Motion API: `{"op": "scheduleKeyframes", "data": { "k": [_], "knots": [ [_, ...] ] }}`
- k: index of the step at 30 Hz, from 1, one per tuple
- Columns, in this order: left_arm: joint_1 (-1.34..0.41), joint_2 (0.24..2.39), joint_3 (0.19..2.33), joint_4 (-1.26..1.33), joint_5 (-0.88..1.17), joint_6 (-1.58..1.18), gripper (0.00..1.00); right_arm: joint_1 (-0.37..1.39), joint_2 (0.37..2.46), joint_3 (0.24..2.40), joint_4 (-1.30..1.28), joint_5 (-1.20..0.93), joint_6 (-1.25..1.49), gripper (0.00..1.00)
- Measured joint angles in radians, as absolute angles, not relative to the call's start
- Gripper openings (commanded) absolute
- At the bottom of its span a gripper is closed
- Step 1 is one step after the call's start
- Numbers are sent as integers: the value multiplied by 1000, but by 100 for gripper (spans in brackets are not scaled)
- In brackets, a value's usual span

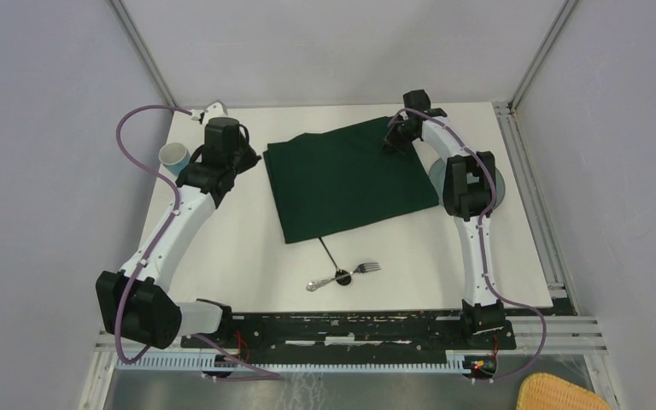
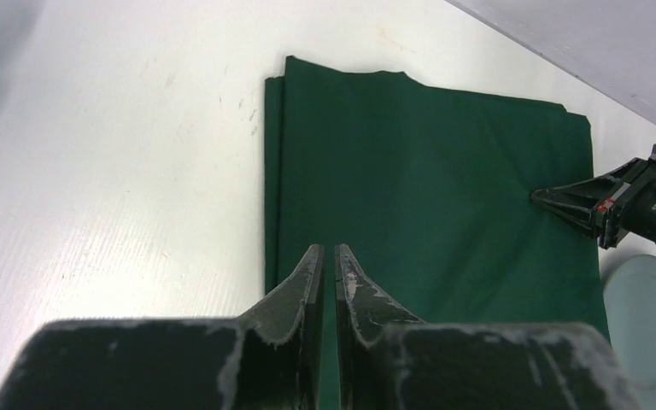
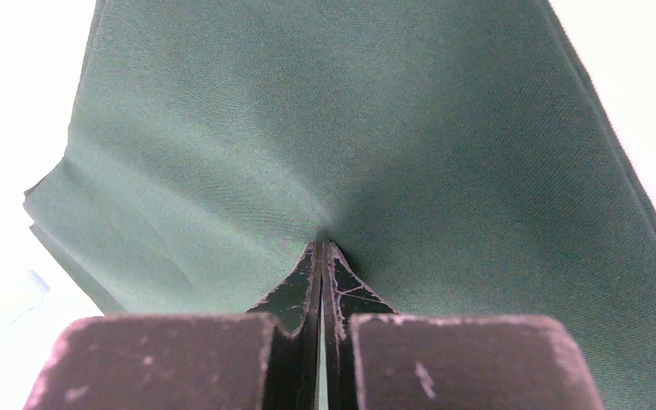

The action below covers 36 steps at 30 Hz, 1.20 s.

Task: Set the dinner table for one person
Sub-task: Adjust the napkin at the center of the board.

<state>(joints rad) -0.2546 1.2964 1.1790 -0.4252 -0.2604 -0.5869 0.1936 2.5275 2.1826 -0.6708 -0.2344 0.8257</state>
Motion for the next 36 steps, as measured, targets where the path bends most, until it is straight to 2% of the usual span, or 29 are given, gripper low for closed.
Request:
{"op": "scheduleKeyframes", "data": {
  "k": [8, 10, 13, 16, 20, 26, 30, 36],
  "knots": [
    [-255, 1296, 1179, -426, -260, -587, 15, 171, 2535, 2202, -683, -247, 830, 0],
    [-255, 1296, 1178, -426, -260, -587, 15, 170, 2536, 2202, -683, -256, 822, 4],
    [-255, 1296, 1169, -424, -259, -589, 15, 175, 2510, 2147, -637, -265, 801, 18],
    [-255, 1296, 1144, -424, -258, -602, 17, 183, 2453, 2059, -597, -278, 773, 22],
    [-255, 1309, 1112, -423, -256, -620, 24, 210, 2399, 2004, -599, -286, 727, 22],
    [-255, 1381, 1096, -388, -239, -638, 30, 272, 2300, 1918, -588, -287, 683, 23],
    [-255, 1448, 1095, -348, -230, -646, 29, 302, 2244, 1861, -579, -276, 665, 21],
    [-255, 1570, 1097, -297, -226, -647, 20, 311, 2191, 1796, -569, -266, 652, 19]
  ]
}}
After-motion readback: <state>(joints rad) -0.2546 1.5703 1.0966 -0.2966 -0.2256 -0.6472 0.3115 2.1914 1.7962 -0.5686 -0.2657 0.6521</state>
